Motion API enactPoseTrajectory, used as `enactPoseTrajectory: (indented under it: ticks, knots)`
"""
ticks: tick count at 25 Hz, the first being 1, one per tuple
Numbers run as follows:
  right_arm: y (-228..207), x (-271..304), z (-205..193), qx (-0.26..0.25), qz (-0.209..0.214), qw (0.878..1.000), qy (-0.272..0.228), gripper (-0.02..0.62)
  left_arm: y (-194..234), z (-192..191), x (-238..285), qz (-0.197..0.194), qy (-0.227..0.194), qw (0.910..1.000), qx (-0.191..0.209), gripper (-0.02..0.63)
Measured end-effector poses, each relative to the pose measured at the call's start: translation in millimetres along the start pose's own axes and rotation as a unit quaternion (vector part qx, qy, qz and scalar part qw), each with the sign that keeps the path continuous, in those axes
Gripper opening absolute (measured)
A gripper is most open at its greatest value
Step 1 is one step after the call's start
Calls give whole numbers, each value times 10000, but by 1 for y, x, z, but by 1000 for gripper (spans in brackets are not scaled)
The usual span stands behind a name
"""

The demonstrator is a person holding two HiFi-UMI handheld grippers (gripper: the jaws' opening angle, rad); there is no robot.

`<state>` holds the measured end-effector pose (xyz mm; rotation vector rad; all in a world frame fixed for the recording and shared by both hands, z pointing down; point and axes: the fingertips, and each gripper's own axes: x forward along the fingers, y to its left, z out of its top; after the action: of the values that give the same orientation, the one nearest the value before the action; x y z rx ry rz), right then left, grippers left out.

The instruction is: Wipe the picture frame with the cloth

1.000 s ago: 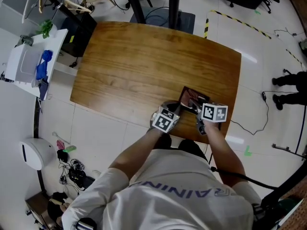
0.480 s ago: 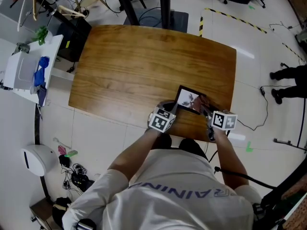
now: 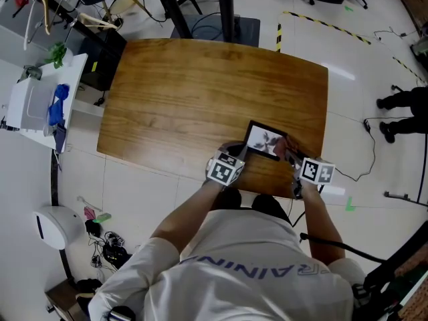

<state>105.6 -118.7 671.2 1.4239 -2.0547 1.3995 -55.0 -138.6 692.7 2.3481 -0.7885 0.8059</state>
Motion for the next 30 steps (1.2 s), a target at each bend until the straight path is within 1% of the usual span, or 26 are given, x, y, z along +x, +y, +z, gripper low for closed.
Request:
enactPoseTrajectory:
  ticks: [5,8,10,12,14,16,22,27,30]
  knots:
    - [1,1,0,39,15,10000,-5,114,1,2,0,-98,75,9998,-126,5]
    - [3,1,0,-33,5,10000,-21,114,7,17,3,-217,-27,9997,-74,5]
    - [2,2,0,-107,-6,9999,-15,114,12,36,10,-324,-135,9994,80,5]
    - [2,3,0,-190,-14,9998,7,114,16,55,18,-419,-205,9984,324,5]
    - [3,3,0,-246,-9,9997,23,115,20,69,27,-478,-197,9973,527,5]
    - [4,4,0,-263,-5,9996,36,115,26,77,35,-483,-101,9966,658,5]
    - [2,5,2,-340,-6,9994,76,115,32,71,45,-549,186,9957,726,5]
    - [0,7,7,-403,78,9990,153,115,32,67,48,-577,230,9959,652,5]
    - [-2,8,9,-427,66,9989,163,115,32,67,49,-659,233,9953,668,5]
